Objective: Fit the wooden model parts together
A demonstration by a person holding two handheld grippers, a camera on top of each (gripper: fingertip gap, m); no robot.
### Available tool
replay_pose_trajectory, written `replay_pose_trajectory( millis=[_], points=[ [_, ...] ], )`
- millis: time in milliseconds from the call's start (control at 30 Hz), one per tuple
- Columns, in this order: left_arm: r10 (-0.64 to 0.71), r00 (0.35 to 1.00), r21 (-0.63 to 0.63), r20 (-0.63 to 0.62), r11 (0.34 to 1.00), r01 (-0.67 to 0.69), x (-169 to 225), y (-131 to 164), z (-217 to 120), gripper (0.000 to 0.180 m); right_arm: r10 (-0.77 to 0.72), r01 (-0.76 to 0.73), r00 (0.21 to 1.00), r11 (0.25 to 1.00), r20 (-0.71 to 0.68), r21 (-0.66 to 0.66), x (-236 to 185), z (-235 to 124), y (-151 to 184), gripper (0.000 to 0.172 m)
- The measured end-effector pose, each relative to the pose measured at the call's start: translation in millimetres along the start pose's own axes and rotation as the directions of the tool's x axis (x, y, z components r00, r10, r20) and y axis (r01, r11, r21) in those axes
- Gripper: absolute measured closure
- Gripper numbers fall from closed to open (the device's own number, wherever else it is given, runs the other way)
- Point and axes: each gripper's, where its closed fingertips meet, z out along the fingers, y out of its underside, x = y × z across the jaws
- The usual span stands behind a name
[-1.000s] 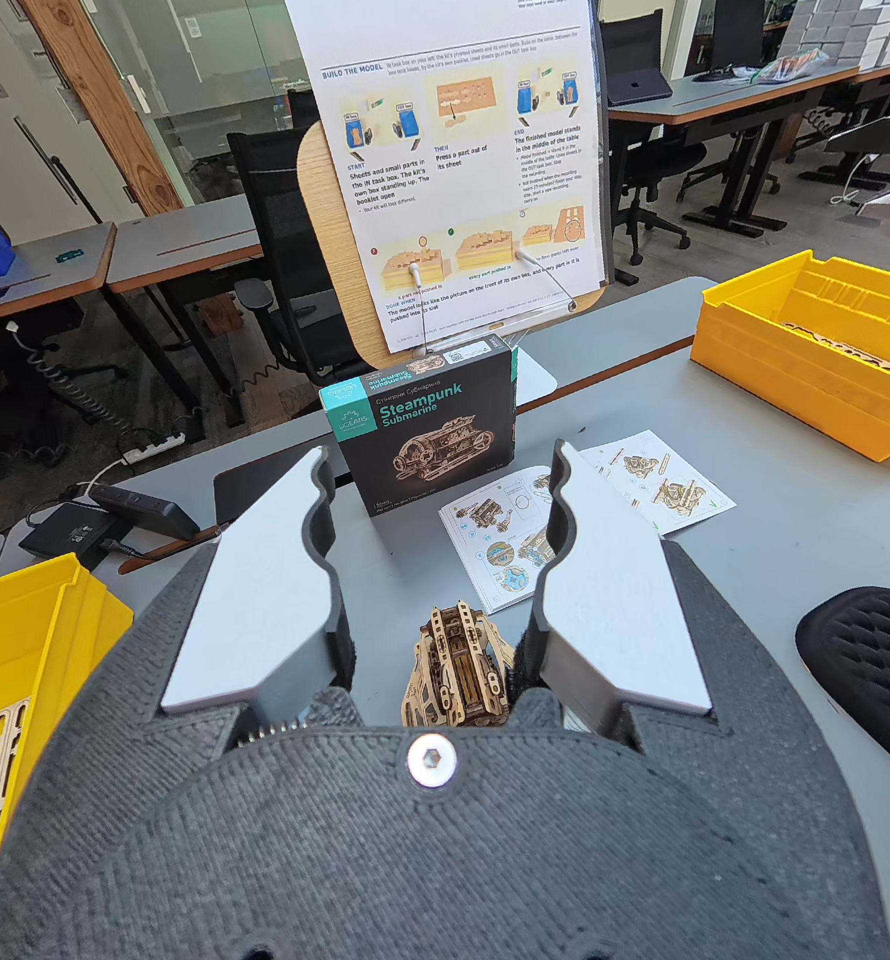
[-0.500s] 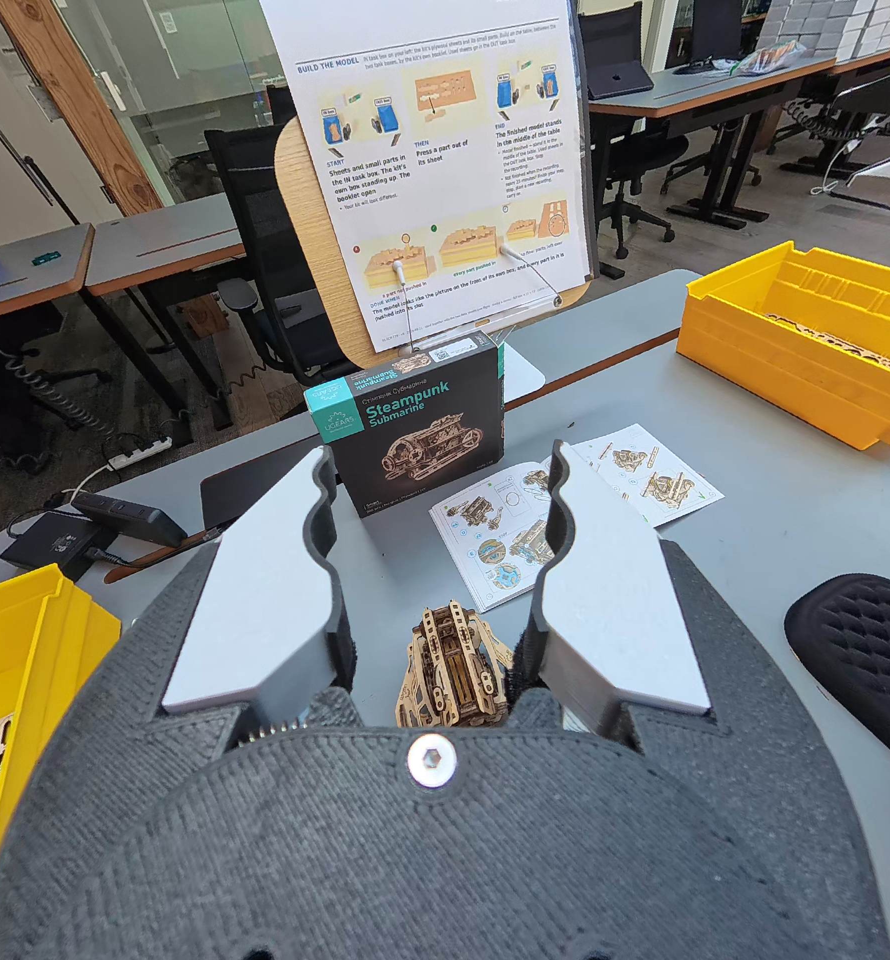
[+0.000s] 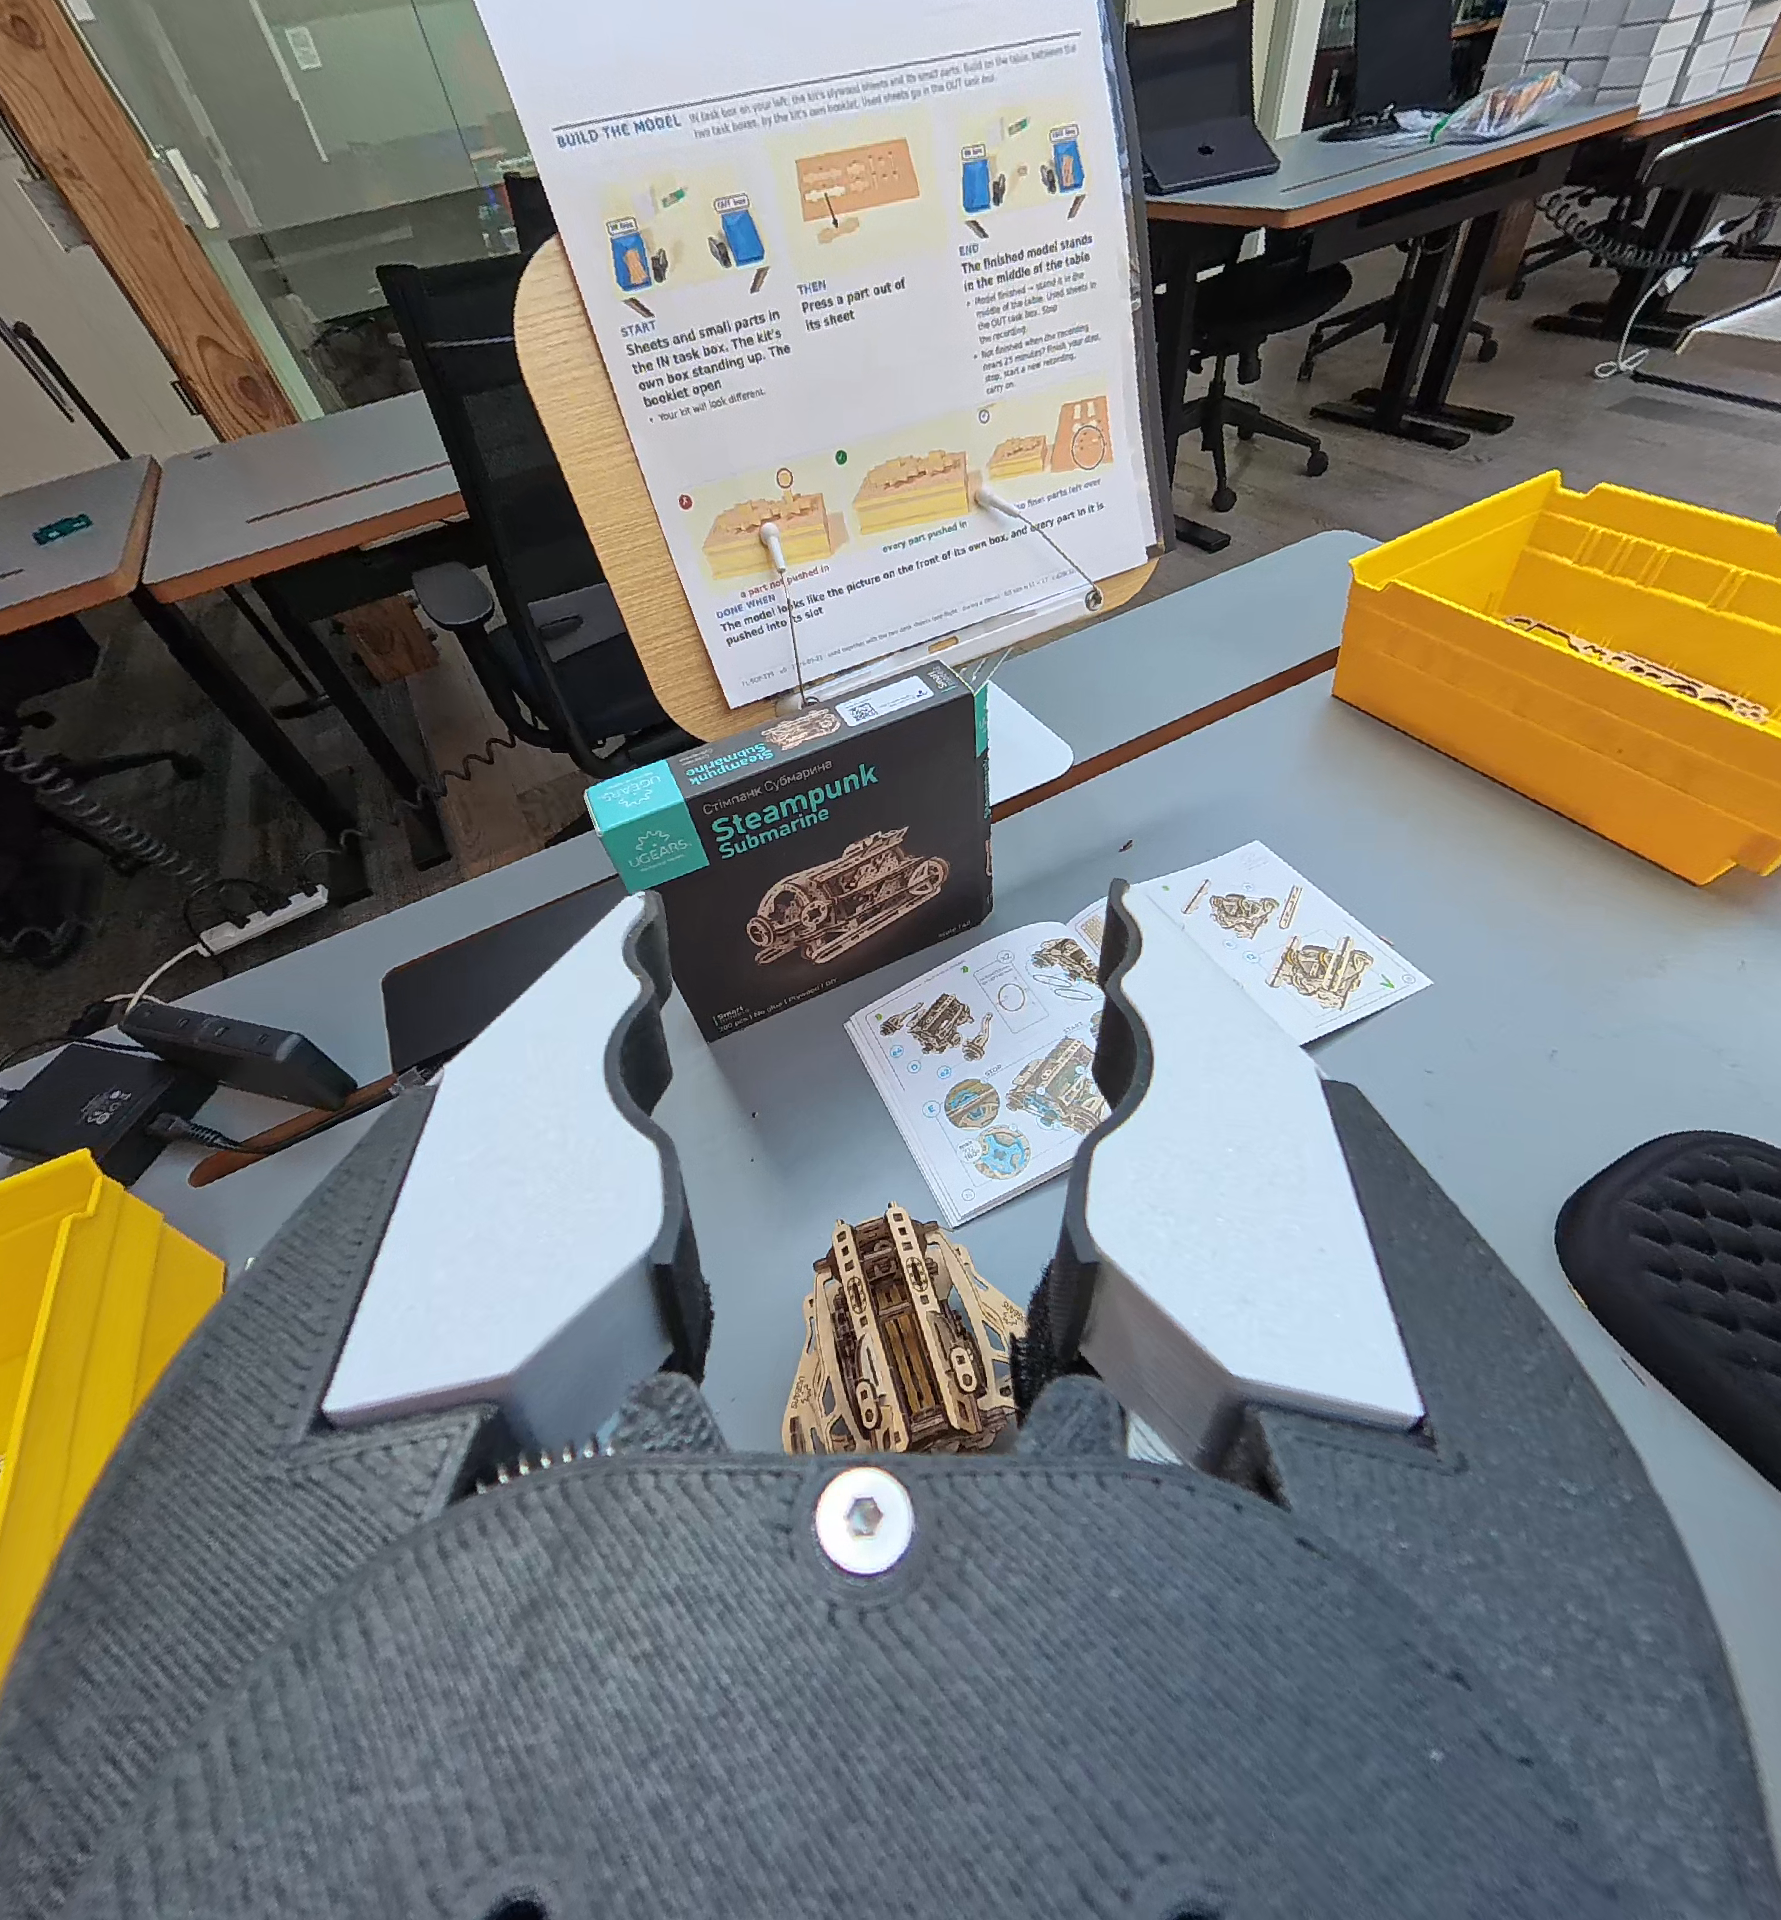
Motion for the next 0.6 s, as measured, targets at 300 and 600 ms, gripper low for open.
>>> replay_pose_trajectory(
  millis=[300, 600],
  points=[
    [0.009, 1.000, -0.012, -0.013, 1.000, -0.010, 5.9, 1.6, 5.1, 0.098, -0.066, 0.065, 0.998, 0.997, -0.018, -0.043, 1.7, 0.8, 6.1, 0.100],
    [0.023, 1.000, -0.027, -0.020, 0.999, -0.024, 11.1, 3.9, 10.3, 0.098, -0.119, 0.118, 0.992, 0.993, -0.031, -0.023, 6.3, -3.3, 1.9, 0.102]
  ],
)
